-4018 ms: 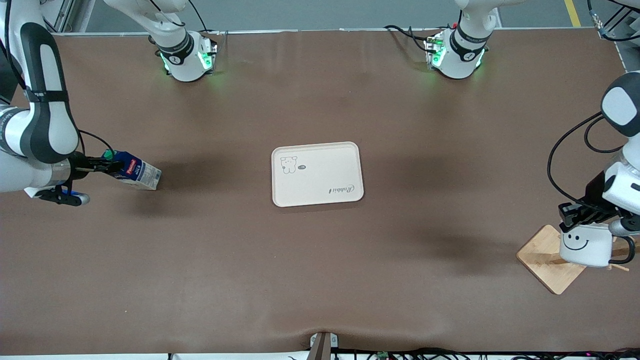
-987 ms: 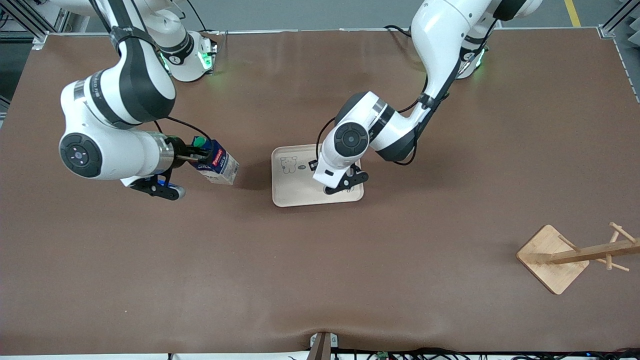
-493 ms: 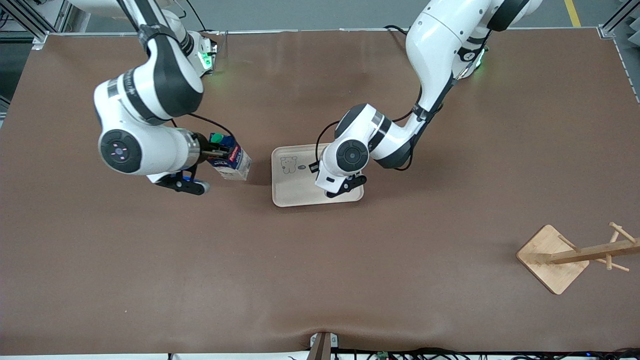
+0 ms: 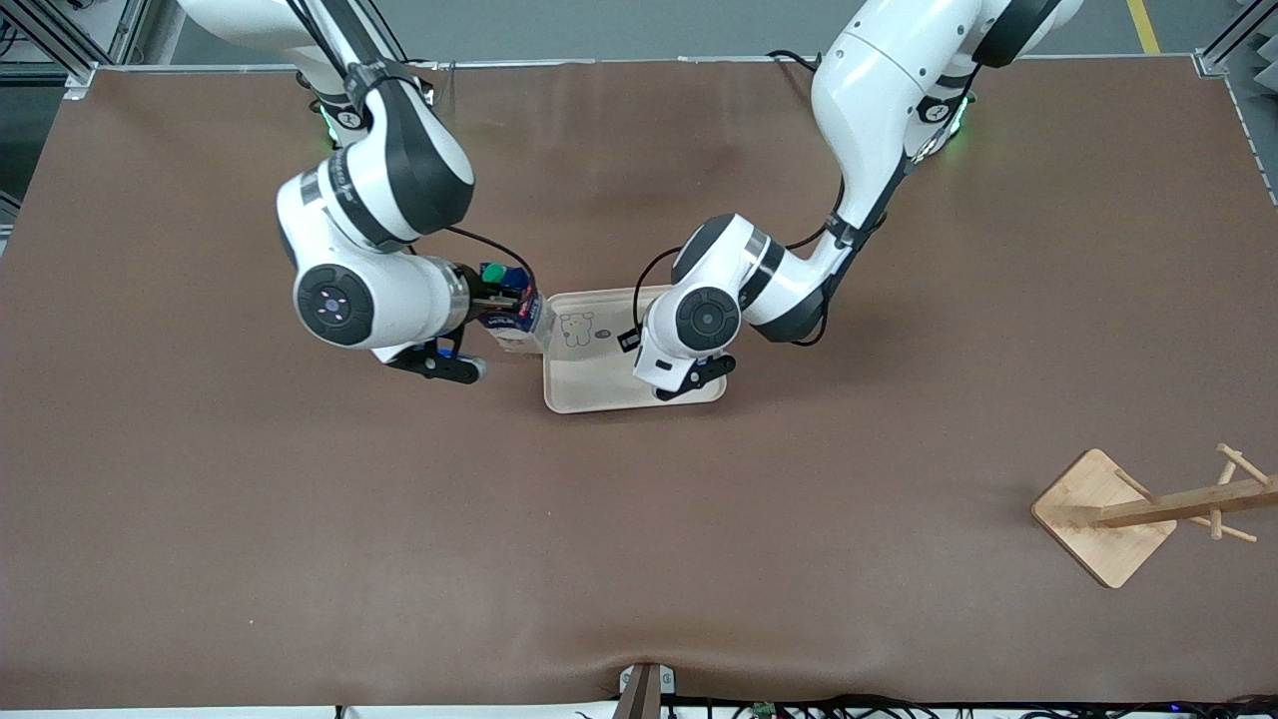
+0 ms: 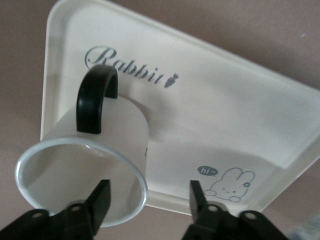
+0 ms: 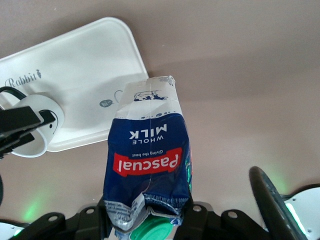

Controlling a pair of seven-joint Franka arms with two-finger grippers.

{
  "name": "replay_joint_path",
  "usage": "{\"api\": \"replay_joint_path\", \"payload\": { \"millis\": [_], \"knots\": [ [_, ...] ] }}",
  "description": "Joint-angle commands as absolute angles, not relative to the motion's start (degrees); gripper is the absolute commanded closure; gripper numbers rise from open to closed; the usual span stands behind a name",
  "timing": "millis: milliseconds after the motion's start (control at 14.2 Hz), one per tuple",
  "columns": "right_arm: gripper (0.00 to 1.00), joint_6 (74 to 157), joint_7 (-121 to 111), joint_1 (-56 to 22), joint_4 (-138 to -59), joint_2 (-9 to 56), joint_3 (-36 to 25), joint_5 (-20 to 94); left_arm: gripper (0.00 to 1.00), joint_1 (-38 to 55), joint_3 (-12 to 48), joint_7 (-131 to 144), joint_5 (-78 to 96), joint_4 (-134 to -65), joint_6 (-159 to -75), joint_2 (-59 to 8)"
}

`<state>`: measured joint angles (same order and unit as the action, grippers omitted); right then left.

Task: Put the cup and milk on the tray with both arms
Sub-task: 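Set the mug on the tray and open the left gripper, withdrawing it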

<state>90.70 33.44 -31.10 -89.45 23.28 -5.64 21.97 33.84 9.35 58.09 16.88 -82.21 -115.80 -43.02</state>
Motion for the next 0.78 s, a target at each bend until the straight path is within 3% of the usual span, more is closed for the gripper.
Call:
{"api": "replay_joint_path", "payload": {
  "millis": [0,352,634,705],
  "knots": [
    [1.00,91.8,34.9,-33.7,-86.2,26.5,-6.1,23.3,0.00,32.2,8.7,57.6,16.9,-81.6,-113.9,-38.6],
    [0.99,97.1,34.7,-36.3,-86.0,28.8,-6.1,22.8,0.00,21.5,6.5,48.2,11.0,-81.6,-107.1,-26.9],
    [0.90,97.2,34.9,-37.7,-86.2,29.8,-6.1,22.7,0.00,12.9,6.3,37.2,2.1,-81.6,-96.6,-19.2],
    [0.80,97.3,34.8,-38.0,-86.2,30.2,-6.1,22.7,0.00,11.8,6.3,34.3,-1.3,-81.6,-96.2,-17.5]
  ]
}}
